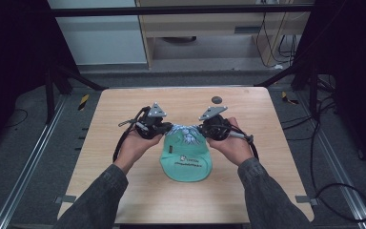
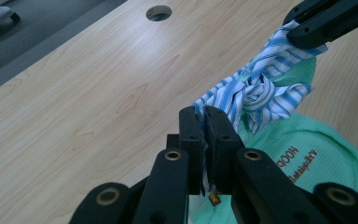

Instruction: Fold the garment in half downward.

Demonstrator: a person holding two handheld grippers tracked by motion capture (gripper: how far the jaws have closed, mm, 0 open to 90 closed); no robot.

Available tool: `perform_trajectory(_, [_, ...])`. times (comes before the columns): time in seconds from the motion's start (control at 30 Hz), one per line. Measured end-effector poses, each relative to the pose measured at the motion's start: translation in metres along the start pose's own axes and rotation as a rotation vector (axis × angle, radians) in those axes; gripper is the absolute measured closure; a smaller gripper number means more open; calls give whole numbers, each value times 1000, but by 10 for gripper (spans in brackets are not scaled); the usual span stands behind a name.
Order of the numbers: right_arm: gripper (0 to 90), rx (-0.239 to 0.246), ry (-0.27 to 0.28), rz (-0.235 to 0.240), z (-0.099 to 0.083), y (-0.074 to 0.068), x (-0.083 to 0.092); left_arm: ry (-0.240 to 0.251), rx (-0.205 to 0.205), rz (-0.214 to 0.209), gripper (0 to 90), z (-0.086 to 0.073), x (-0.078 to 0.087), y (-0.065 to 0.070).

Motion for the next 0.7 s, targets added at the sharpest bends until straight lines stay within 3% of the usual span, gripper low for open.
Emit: perform_trajectory(0.7, [842, 30, -35, 34, -22, -18, 0, -26, -18, -19, 862, -23, 3, 24])
Point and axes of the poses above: each handheld gripper's, and its own axes: x roughly backward along the jaws, z roughly out of its top, y roughly to its right, the point moved 4 cm from there along -x, roughly forward along the jaws, and after that the axes turned 2 degrees about y, right-handed, at the moved point
